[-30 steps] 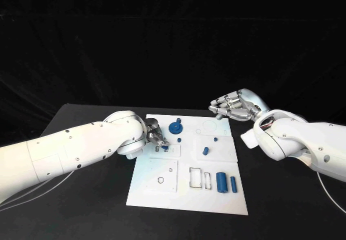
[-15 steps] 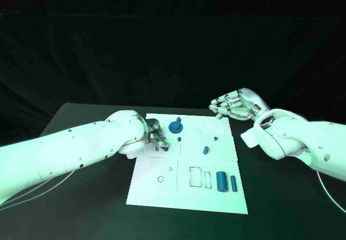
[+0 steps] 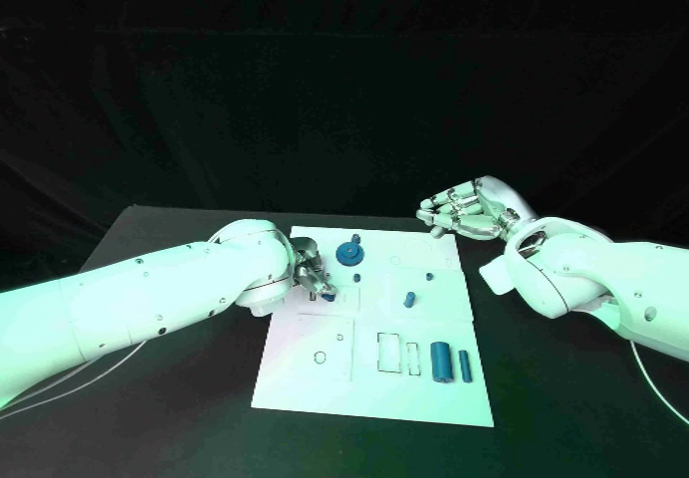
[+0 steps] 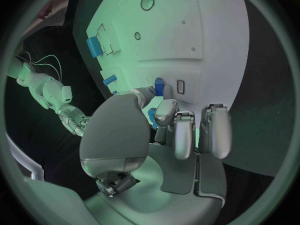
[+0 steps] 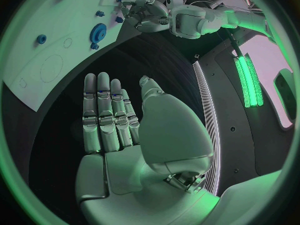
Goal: Assemble the parts on the task board
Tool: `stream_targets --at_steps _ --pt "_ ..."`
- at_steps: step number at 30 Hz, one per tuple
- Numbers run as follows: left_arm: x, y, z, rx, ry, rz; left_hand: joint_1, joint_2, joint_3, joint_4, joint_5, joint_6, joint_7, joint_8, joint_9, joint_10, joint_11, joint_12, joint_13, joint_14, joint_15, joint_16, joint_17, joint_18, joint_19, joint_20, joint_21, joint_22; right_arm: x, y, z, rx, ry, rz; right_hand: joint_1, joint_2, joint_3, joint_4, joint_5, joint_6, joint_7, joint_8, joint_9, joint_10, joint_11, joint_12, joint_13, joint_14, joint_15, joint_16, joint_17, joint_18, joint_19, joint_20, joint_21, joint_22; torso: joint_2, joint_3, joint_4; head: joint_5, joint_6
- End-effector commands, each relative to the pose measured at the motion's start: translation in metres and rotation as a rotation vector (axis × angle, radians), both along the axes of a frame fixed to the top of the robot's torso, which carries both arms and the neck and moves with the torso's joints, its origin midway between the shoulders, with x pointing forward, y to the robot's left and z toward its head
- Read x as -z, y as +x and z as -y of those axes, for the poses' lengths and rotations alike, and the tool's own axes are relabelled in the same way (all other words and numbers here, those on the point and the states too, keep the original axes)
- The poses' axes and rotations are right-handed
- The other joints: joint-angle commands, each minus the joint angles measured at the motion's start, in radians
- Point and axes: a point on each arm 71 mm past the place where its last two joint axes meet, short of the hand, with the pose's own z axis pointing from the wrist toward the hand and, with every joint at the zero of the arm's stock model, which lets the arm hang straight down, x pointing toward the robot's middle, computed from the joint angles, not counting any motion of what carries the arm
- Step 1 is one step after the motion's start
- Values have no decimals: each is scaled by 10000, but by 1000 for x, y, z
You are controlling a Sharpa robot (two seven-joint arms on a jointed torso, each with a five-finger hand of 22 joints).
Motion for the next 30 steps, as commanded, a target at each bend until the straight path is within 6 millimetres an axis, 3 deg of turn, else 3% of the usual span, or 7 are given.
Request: stream_targets --at_steps 1,5,11,30 --pt "3 -2 0 90 318 -171 -26 15 1761 -1714 -54 155 -66 68 -3 74 24 39 2 864 -53 52 2127 -81 42 1 68 569 1 0 -1 -105 -35 -45 -89 29 -69 18 41 -60 -18 41 -12 -30 -5 36 -6 -38 1 -32 16 49 -38 -2 -36 -9 7 0 5 -19 6" --pt "3 -2 1 103 282 -195 -152 -17 1765 -1712 -59 188 -103 88 30 112 2 65 26 865 -66 54 2129 -86 55 -1 76 590 1 0 -1 -106 -37 -48 -89 29 -69 18 41 -60 -18 41 -12 -30 -5 36 -6 -38 1 -32 16 49 -38 -2 -36 -9 7 -5 1 -7 -15" --pt "3 -2 2 77 256 -266 -934 -62 1294 -1223 -92 408 -338 152 126 210 -156 170 124 866 -182 55 2130 -97 94 -69 94 652 1 0 -1 -102 -29 -64 -89 29 -69 18 41 -60 -18 41 -12 -30 -5 36 -6 -38 1 -32 16 49 -38 -2 -36 -9 2 5 -1 -4 -43" --pt "4 1 3 -11 361 -364 -1346 -40 352 -627 -101 630 -405 161 210 249 -218 272 234 868 -247 59 2135 -132 196 -152 146 807 1 -1 0 -74 100 -195 -136 42 -115 37 62 -63 -15 43 -13 -38 0 47 -6 -47 6 -45 16 47 -34 0 -43 -24 3 14 -1 -34 -61"
